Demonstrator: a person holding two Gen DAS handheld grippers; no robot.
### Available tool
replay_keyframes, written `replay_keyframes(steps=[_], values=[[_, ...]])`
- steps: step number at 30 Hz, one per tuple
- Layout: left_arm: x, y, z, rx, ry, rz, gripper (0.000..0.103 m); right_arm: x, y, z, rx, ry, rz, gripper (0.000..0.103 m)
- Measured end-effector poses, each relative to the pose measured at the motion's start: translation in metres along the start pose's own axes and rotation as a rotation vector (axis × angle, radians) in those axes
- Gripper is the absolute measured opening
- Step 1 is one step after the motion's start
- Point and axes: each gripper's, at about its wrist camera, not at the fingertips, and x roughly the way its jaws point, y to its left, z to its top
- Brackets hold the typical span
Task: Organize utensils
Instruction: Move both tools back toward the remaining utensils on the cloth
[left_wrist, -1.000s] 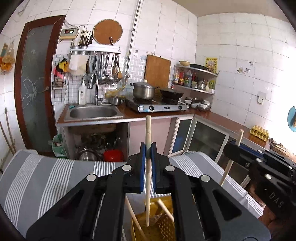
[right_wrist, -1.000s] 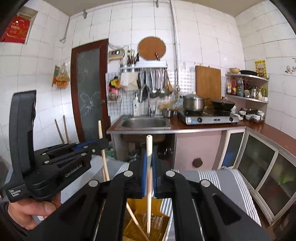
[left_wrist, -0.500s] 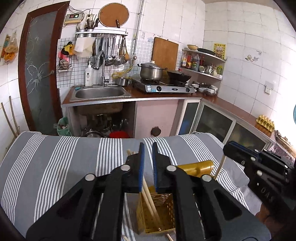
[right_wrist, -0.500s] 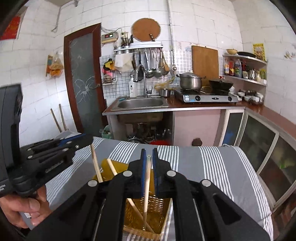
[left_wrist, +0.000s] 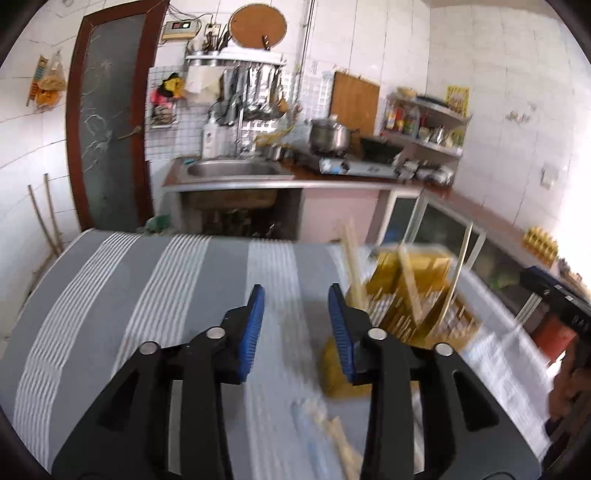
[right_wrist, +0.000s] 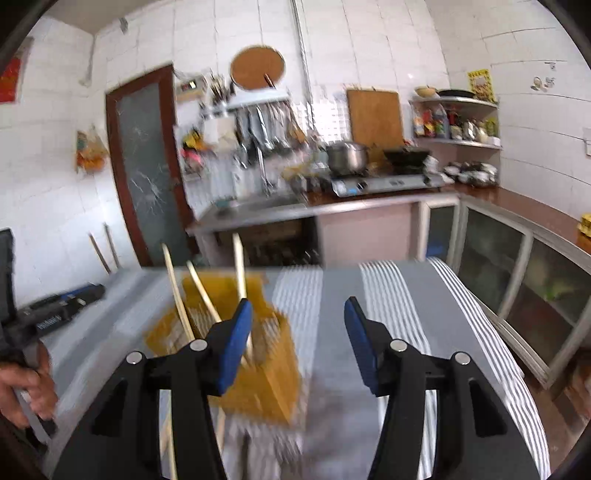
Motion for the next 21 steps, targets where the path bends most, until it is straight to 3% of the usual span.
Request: replay_keyframes(steps=[4, 11, 21], values=[[-0.011, 0.014, -0.042, -0.013, 0.078, 0.034, 0.039, -0.020, -0.002, -0.037, 0.004, 0.040, -0.028, 0.052], [-0.019, 0.002, -0.097, 0.002, 0.169, 0.000, 0.040, -0.034, 0.007, -0.088, 0.005, 0.104, -0.007, 0.052], [-0.019, -0.027, -0.117, 0.058, 0.217, -0.040, 0.040, -0.043, 0.004, -0.113, 0.016, 0.129, -0.018, 0.052]])
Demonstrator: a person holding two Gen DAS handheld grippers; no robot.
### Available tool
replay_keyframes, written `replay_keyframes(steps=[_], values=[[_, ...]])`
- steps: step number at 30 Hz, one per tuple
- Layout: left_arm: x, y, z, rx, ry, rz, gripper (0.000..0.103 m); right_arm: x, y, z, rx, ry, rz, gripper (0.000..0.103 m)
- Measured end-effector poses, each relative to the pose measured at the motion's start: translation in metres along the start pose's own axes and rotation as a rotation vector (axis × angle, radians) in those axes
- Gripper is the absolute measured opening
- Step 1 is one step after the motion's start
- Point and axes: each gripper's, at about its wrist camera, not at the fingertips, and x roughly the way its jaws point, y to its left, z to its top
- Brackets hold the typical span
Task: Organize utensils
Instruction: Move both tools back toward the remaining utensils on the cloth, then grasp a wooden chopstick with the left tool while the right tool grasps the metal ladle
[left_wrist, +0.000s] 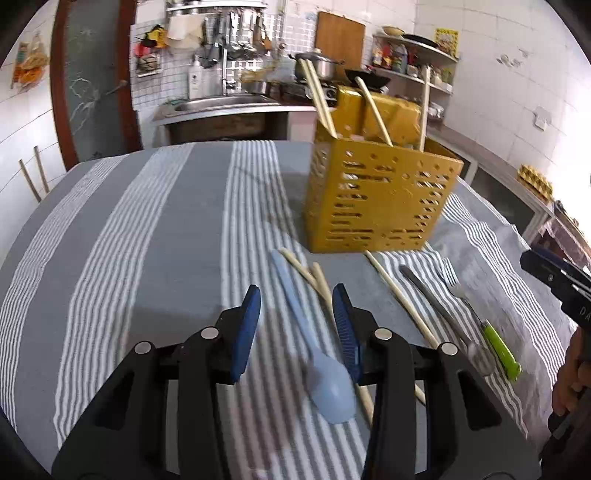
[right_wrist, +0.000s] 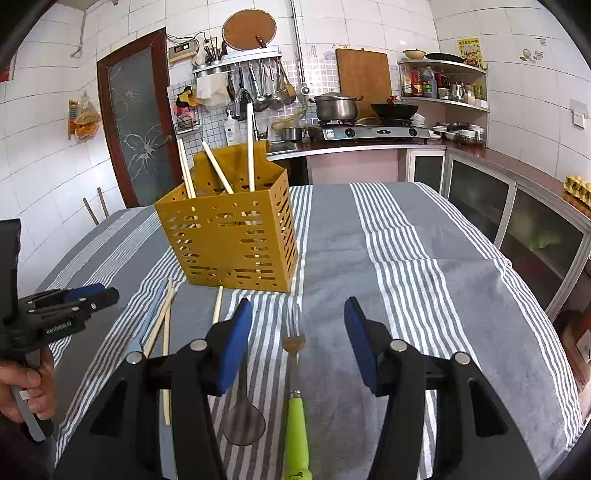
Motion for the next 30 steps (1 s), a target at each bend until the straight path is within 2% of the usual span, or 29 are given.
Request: replay_keyframes(steps=[11, 19, 22, 30], values=[[0.036, -0.029, -0.009, 0.036, 0.118, -0.018, 0.039, 0.007, 0.000, -0.003, -0.016, 0.032, -0.003, 0.052], [0.051, -0.032, -0.010, 0.039, 0.159, -0.012, 0.029, 0.013, -0.001, -0.005, -0.008, 0.052, 0.009, 0.052], [0.056, -0.031, -0.012, 0.043, 0.174, -0.006, 0.022, 0.016, -0.002, -0.005, -0.008, 0.061, 0.007, 0.052], [0.067, -0.028, -0.013, 0.054, 0.198, 0.000, 0.016, 0.027, 0.003, -0.007, -0.020, 0.101, 0.003, 0.052]])
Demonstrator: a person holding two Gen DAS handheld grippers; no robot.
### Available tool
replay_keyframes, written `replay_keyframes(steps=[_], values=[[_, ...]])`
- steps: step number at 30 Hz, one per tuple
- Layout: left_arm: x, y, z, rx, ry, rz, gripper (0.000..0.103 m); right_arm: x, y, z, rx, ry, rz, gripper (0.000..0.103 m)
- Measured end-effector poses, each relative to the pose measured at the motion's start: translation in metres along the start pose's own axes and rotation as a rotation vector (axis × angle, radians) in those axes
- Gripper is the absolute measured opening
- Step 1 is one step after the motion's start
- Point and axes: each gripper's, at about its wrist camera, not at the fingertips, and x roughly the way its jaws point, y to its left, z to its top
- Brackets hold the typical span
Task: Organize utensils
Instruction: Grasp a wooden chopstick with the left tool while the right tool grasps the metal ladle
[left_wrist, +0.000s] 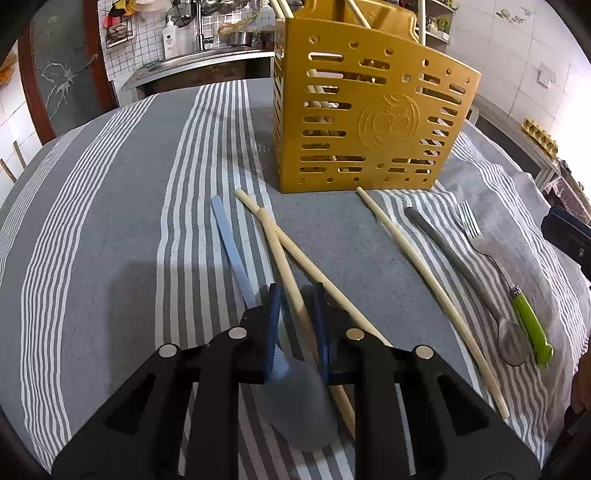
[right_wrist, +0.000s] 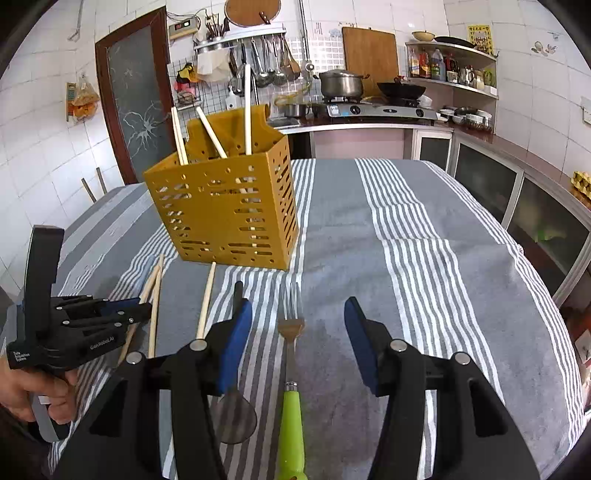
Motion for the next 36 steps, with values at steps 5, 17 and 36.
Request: replay_keyframes(steps=[5, 17, 36], values=[[0.007, 0.001, 0.009, 0.000, 0.015, -0.011, 0.014, 0.009, 0.015, 0.005, -0.034, 0.024, 0.013, 0.052], [0.021, 0.012, 0.031, -0.017, 0.029, -0.035, 0.014, 0.064, 0.057, 0.011, -0.124, 0.152, 0.026, 0.030], [0.029, 0.012, 0.041, -0.030, 0.034, -0.032, 0.009, 0.101, 0.071, 0.019, -0.128, 0.281, 0.021, 0.009]])
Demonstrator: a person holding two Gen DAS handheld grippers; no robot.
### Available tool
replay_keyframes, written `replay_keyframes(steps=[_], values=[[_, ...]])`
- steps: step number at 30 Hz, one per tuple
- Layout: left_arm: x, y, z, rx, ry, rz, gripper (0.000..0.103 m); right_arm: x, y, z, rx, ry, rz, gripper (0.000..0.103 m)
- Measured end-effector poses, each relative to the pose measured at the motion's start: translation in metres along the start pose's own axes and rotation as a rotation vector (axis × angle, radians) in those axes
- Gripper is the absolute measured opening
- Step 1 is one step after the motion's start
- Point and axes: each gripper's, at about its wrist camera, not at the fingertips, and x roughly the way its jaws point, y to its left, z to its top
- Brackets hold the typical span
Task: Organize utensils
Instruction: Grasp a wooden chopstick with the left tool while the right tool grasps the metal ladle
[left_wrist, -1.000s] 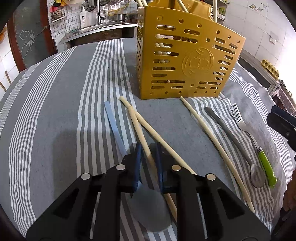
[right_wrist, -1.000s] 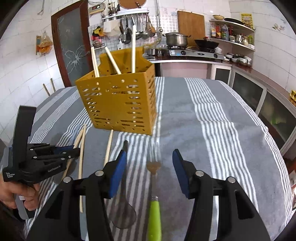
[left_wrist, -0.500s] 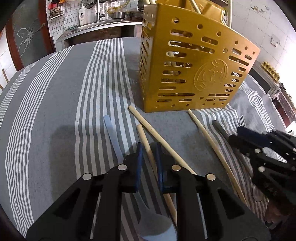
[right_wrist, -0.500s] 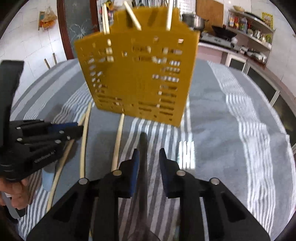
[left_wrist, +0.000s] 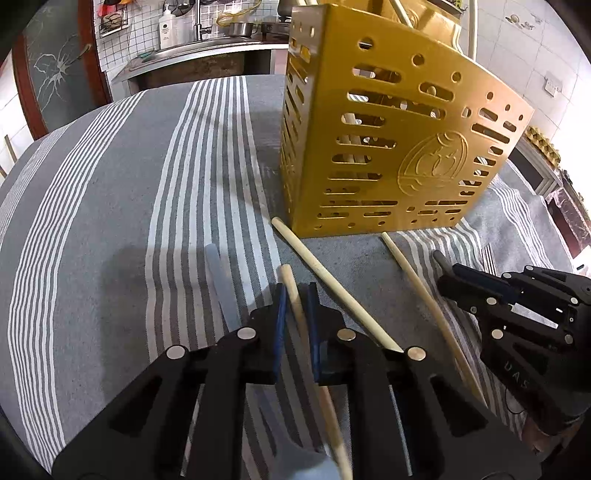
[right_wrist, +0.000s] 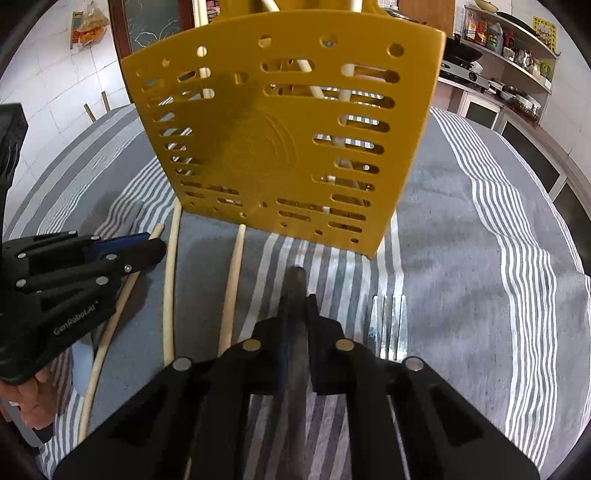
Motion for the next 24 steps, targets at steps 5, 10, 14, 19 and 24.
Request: replay_keyframes(steps=[5, 10, 14, 19, 24], values=[[-0.007, 0.002, 0.000, -0.008, -0.011, -0.006, 0.008, -0.012, -0.010, 0.004, 0.022, -0.047, 0.029, 0.009], [-0.022, 0.000, 0.000, -0.002, -0.042, -0.020, 0.005, -0.029, -0.020, 0.006, 0.032, -0.101, 0.041, 0.009], [-0.034, -0.004, 0.002, 0.003, -0.071, -0.023, 0.005, -0.038, -0.024, 0.006, 0.039, -0.136, 0.050, 0.009], [-0.048, -0.005, 0.001, 0.000, -0.096, -0.034, 0.005, -0.048, -0.028, 0.000, 0.051, -0.184, 0.073, 0.009], [-0.066, -0.005, 0.002, -0.002, -0.135, -0.050, 0.005, -0.058, -0.028, -0.003, 0.054, -0.229, 0.084, 0.009]])
